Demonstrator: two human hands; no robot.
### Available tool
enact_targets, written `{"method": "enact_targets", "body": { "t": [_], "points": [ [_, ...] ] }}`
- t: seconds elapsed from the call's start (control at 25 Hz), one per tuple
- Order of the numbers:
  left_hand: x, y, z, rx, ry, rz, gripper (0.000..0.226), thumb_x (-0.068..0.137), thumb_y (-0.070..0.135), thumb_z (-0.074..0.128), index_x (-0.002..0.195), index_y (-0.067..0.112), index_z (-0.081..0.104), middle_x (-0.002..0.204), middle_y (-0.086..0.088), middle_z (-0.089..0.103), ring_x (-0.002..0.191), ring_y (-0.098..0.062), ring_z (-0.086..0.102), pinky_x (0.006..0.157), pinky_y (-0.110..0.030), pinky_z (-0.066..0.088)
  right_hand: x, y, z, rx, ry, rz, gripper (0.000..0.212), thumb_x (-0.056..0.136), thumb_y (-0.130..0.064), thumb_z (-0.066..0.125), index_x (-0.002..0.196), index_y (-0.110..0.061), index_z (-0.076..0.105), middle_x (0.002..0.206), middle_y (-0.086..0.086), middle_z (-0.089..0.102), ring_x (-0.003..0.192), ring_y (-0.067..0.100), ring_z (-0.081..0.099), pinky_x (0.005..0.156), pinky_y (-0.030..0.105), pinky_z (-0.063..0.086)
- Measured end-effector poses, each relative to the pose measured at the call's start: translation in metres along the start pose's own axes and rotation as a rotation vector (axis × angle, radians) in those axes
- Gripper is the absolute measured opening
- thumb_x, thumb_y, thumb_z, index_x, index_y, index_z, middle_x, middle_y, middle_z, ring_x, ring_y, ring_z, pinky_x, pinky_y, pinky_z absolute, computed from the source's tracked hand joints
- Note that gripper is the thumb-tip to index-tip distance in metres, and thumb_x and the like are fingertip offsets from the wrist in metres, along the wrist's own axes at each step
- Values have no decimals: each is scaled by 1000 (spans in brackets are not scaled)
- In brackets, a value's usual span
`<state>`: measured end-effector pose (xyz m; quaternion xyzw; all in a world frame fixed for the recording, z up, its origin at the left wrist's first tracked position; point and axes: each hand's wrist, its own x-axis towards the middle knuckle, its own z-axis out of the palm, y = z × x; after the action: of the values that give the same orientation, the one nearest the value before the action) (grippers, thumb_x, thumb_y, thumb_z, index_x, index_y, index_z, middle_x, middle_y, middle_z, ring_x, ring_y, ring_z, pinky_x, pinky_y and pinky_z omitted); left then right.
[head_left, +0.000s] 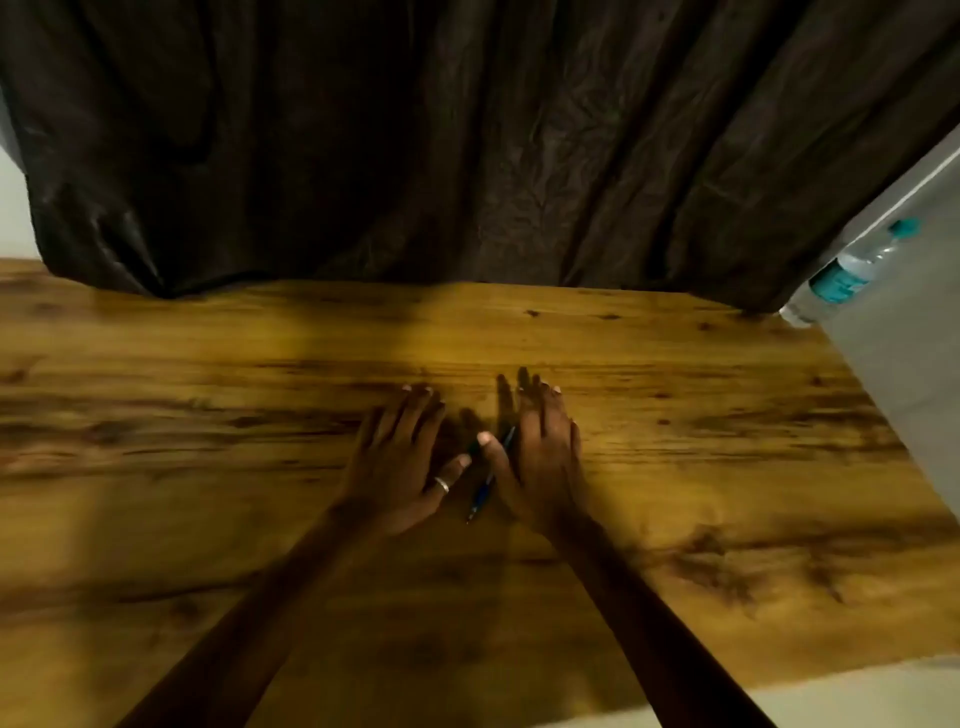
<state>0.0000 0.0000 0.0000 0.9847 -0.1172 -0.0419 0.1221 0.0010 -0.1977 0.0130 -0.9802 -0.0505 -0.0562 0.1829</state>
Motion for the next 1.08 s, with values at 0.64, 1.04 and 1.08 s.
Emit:
{"method": "enact_targets", "body": {
  "t": [0.64, 1.04, 1.08],
  "points": [
    [6, 2, 37, 36, 311, 214, 92, 87, 82, 8, 159, 26, 26, 168, 1, 29, 156, -20, 21, 122, -43, 26, 4, 32, 43, 193, 213, -263, 60, 102, -54, 30, 145, -15, 40, 153, 9, 40, 145, 23, 32, 111, 41, 39],
    [-18, 10, 40, -47, 328, 175, 66, 100, 63, 32, 156, 26, 34, 157, 1, 43, 141, -18, 42, 107, -36, 38, 10, 36, 43, 271, 229, -218, 25, 100, -19, 47, 118, -15, 64, 119, 8, 66, 110, 24, 60, 84, 26, 42],
    [-20, 11, 40, -62, 350, 167, 64, 101, 61, 33, 155, 26, 36, 156, 1, 45, 140, -18, 44, 103, -35, 39, 9, 38, 42, 252, 228, -229, 28, 98, -13, 49, 121, -13, 64, 122, 9, 66, 113, 24, 61, 86, 24, 41]
  ]
}}
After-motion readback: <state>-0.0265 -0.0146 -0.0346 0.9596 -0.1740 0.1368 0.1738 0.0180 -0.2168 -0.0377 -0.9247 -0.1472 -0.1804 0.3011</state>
